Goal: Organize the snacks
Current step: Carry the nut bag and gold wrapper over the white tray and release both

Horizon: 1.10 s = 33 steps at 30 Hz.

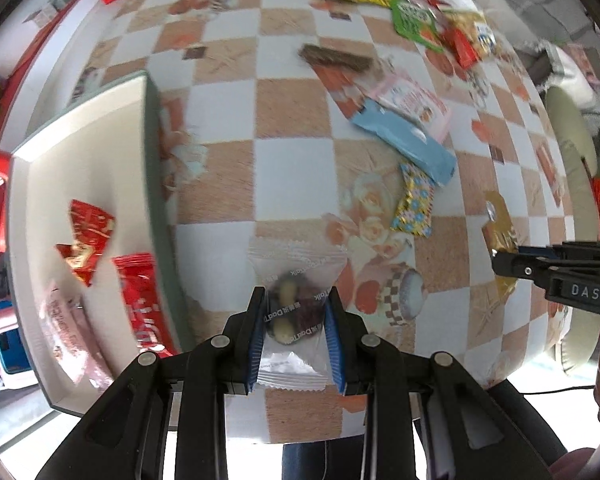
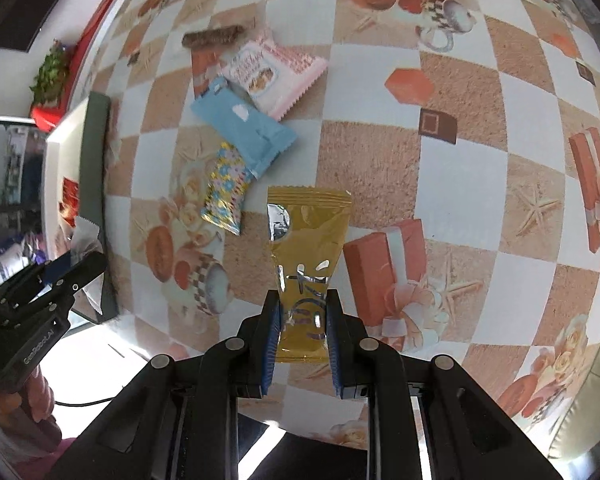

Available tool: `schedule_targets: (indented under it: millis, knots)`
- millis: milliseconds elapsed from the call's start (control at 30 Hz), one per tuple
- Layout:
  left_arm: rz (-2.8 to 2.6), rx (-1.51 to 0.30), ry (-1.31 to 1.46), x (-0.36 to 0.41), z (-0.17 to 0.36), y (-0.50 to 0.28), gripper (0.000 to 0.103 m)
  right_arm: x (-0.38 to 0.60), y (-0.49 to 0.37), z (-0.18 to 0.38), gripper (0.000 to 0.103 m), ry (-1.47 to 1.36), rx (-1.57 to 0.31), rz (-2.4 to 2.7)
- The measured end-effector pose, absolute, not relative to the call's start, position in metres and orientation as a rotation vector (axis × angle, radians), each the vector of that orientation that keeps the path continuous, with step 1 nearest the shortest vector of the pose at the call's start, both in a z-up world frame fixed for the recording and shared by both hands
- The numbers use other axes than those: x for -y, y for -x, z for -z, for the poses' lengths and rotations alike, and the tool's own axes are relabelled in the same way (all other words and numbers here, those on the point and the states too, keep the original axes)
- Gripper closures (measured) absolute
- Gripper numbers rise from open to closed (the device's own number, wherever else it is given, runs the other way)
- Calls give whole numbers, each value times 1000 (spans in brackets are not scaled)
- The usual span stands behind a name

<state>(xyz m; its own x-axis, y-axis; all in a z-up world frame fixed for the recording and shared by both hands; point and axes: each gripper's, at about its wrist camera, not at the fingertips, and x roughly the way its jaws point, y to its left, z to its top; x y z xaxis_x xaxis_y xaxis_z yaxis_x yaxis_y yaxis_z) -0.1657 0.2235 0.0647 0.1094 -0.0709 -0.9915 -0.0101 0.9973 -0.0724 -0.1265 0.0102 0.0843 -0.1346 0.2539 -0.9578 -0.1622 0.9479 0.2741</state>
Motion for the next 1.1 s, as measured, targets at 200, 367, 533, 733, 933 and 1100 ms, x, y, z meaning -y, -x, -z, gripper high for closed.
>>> schedule_targets:
  millis: [200, 367, 533, 733, 933, 1100]
  knots:
    - [4, -1422, 124, -244, -76, 171, 73, -13, 123, -83, 80, -75, -1659, -358]
    - [-8, -1402, 128, -255, -82, 170, 73, -26, 121, -80, 80, -57, -1652, -379]
    - [-24, -1382, 137, -269, -89, 170, 73, -49, 114, -84, 80, -30, -1641, -418]
    - [-71, -1359, 174, -291, -93, 171, 73, -87, 106, -91, 80, 17, -1625, -484]
    - [-141, -1340, 223, -321, -96, 175, 73, -128, 98, -100, 80, 55, -1612, -559]
    - [-210, -1329, 266, -350, -97, 181, 73, -169, 94, -103, 80, 91, -1608, -630]
